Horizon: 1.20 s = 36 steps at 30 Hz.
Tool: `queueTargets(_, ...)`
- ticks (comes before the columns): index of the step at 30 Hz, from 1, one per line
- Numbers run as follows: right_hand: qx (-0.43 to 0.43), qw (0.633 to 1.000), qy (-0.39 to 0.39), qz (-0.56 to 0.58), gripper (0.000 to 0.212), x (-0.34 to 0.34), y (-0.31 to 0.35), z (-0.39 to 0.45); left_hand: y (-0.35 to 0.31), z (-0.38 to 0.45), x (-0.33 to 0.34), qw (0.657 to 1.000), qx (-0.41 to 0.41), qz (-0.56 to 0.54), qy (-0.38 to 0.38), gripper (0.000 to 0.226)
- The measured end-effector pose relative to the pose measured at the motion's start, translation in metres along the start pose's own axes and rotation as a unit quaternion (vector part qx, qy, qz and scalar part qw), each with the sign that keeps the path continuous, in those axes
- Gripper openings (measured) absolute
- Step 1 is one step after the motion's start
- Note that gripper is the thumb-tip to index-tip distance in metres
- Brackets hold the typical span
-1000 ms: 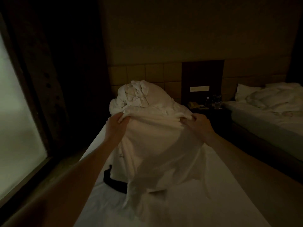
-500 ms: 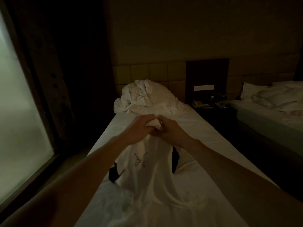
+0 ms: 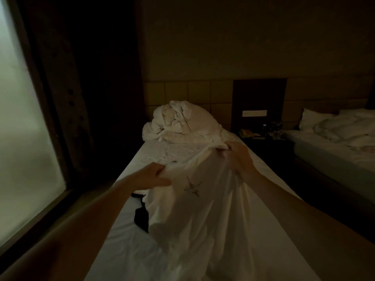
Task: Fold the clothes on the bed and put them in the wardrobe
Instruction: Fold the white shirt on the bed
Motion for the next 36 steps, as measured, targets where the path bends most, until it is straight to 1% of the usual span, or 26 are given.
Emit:
queueTargets(2,0.066,0.998,-0.020,-0.011,0.020,-0.002,-0.015,0.005,-0.010,-0.001,-0.014,0.997,0.014,-0.068,-0.035,0.021)
queueTargets(4,0.117,0.991,-0.006,-0.058,0.021,0.000,-0.028,0.008,-0.024,0.000,-0.024,0.990,0.027,-0.112,-0.084,0.015)
queueTargets(6,0.106,0.986,0.039,-0.123,0.013,0.005,-0.030,0.003,-0.036,0.003,-0.030,0.978,0.051,-0.144,-0.144,0.012)
queueTargets(7,0.074,0.988,0.073,-0.115,0.010,0.010,-0.028,-0.001,-0.044,0.004,-0.032,0.973,0.067,-0.152,-0.163,0.012)
queueTargets(8,0.029,0.989,0.116,-0.082,0.030,0.016,-0.019,-0.007,-0.054,0.003,-0.032,0.971,0.089,-0.150,-0.165,0.013)
queueTargets(10,-0.043,0.975,0.215,0.028,0.080,0.032,0.006,-0.021,-0.075,0.006,-0.025,0.975,0.136,-0.104,-0.138,0.014)
queueTargets(11,-0.072,0.966,0.238,0.070,0.093,0.041,0.018,-0.026,-0.086,0.007,-0.019,0.976,0.157,-0.077,-0.131,0.012)
queueTargets(12,-0.096,0.964,0.232,0.091,0.098,0.050,0.027,-0.028,-0.095,0.008,-0.014,0.973,0.174,-0.066,-0.136,0.010)
queueTargets(14,-0.116,0.974,0.166,0.100,0.090,0.058,0.035,-0.024,-0.101,0.012,-0.010,0.962,0.191,-0.102,-0.164,0.009)
queueTargets(15,-0.114,0.979,0.138,0.100,0.080,0.056,0.039,-0.022,-0.099,0.012,-0.011,0.958,0.184,-0.147,-0.162,0.019)
queueTargets(16,-0.106,0.982,0.118,0.099,0.069,0.053,0.038,-0.019,-0.092,0.011,-0.011,0.954,0.167,-0.209,-0.138,0.032)
queueTargets(17,-0.096,0.985,0.102,0.098,0.059,0.049,0.035,-0.016,-0.083,0.011,-0.009,0.949,0.135,-0.264,-0.103,0.039)
queueTargets(18,-0.075,0.989,0.085,0.099,0.049,0.045,0.032,-0.014,-0.071,0.011,-0.001,0.946,0.094,-0.303,-0.066,0.040)
queueTargets(20,-0.020,0.988,0.051,0.144,0.027,0.037,0.030,-0.011,-0.046,0.009,0.023,0.951,0.008,-0.307,-0.023,0.038)
queueTargets(21,0.005,0.981,0.043,0.189,0.022,0.034,0.032,-0.010,-0.033,0.007,0.038,0.959,-0.039,-0.281,-0.003,0.053)
queueTargets(23,0.038,0.958,0.040,0.281,0.021,0.028,0.039,-0.009,-0.014,0.005,0.066,0.976,-0.089,-0.194,0.035,0.107)
queueTargets(24,0.053,0.946,0.039,0.317,0.021,0.024,0.042,-0.008,-0.013,0.001,0.077,0.982,-0.091,-0.158,0.057,0.114)
queueTargets(25,0.068,0.936,0.038,0.342,0.020,0.020,0.045,-0.006,-0.015,-0.004,0.084,0.984,-0.084,-0.144,0.061,0.097)
queueTargets(26,0.077,0.930,0.036,0.358,0.019,0.017,0.045,-0.005,-0.018,-0.007,0.088,0.983,-0.086,-0.153,0.048,0.071)
queueTargets(27,0.082,0.926,0.033,0.368,0.018,0.013,0.046,-0.004,-0.021,-0.006,0.091,0.980,-0.093,-0.171,0.041,0.053)
queueTargets(28,0.085,0.922,0.031,0.377,0.018,0.009,0.046,-0.003,-0.021,-0.003,0.092,0.976,-0.093,-0.197,0.025,0.046)
queueTargets(30,0.088,0.914,0.029,0.395,0.016,-0.002,0.044,-0.004,-0.015,0.008,0.091,0.955,-0.110,-0.276,-0.024,0.054)
queueTargets(31,0.089,0.911,0.026,0.401,0.015,-0.007,0.041,-0.003,-0.012,0.012,0.087,0.943,-0.113,-0.308,-0.054,0.047)
queueTargets(33,0.088,0.918,0.005,0.386,0.018,-0.017,0.027,0.000,-0.009,0.011,0.073,0.935,-0.100,-0.318,-0.118,0.014)
queueTargets(34,0.093,0.927,-0.009,0.364,0.018,-0.020,0.018,0.001,-0.007,0.010,0.064,0.934,-0.091,-0.315,-0.141,0.013)
queueTargets(36,0.131,0.949,-0.018,0.286,0.011,-0.021,-0.002,0.002,-0.007,0.008,0.045,0.938,-0.068,-0.293,-0.170,0.020)
Point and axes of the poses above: each hand's wrist, its own z-axis towards the middle knuckle, its own x-axis out of the palm, y = z × x, the point moved 2 cm from there along z, towards the middle knuckle, and after that the axes turned 2 degrees about -z, right-handed, at the moved point
